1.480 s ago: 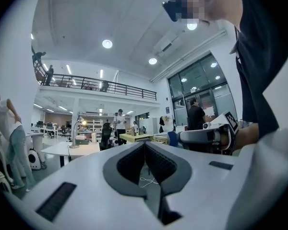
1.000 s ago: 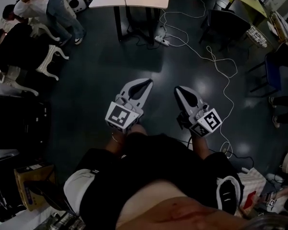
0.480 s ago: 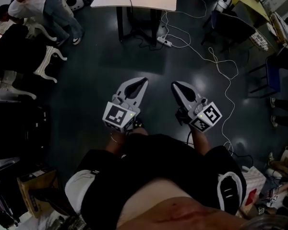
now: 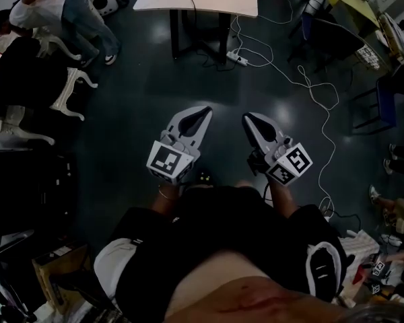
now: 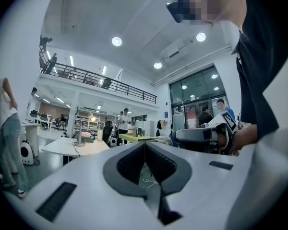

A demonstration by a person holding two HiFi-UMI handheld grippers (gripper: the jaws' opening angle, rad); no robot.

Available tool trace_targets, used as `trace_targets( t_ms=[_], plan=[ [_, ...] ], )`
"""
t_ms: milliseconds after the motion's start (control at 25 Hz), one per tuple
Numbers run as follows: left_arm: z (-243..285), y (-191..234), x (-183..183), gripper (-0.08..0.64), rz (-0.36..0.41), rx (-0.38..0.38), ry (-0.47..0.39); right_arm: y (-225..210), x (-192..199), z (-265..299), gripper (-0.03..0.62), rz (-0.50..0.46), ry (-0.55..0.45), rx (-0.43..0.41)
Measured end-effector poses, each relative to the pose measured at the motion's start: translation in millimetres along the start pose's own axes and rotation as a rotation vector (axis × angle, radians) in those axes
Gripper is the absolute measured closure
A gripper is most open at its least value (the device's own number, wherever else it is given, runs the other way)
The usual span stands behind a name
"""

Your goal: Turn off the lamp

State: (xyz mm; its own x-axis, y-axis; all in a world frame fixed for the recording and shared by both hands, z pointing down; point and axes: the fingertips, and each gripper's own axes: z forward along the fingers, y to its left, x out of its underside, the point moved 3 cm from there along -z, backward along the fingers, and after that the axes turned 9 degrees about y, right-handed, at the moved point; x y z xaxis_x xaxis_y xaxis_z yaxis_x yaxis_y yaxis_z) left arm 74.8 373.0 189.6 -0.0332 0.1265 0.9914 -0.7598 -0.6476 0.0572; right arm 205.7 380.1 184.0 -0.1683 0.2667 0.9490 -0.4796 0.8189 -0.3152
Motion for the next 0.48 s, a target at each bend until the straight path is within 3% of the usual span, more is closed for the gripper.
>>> trace_targets(
  t_ms=[240,480],
  plan=[
    [-21,13,2,0.552,-0.019,-0.026,0.017,7,10,14,0.594,0.009,0.017,0.018],
    [-39,15,3,0.552,-0.011,-0.049,-0.019,11,4,21,0.594,-0.020,0.011,-0.003]
  ],
)
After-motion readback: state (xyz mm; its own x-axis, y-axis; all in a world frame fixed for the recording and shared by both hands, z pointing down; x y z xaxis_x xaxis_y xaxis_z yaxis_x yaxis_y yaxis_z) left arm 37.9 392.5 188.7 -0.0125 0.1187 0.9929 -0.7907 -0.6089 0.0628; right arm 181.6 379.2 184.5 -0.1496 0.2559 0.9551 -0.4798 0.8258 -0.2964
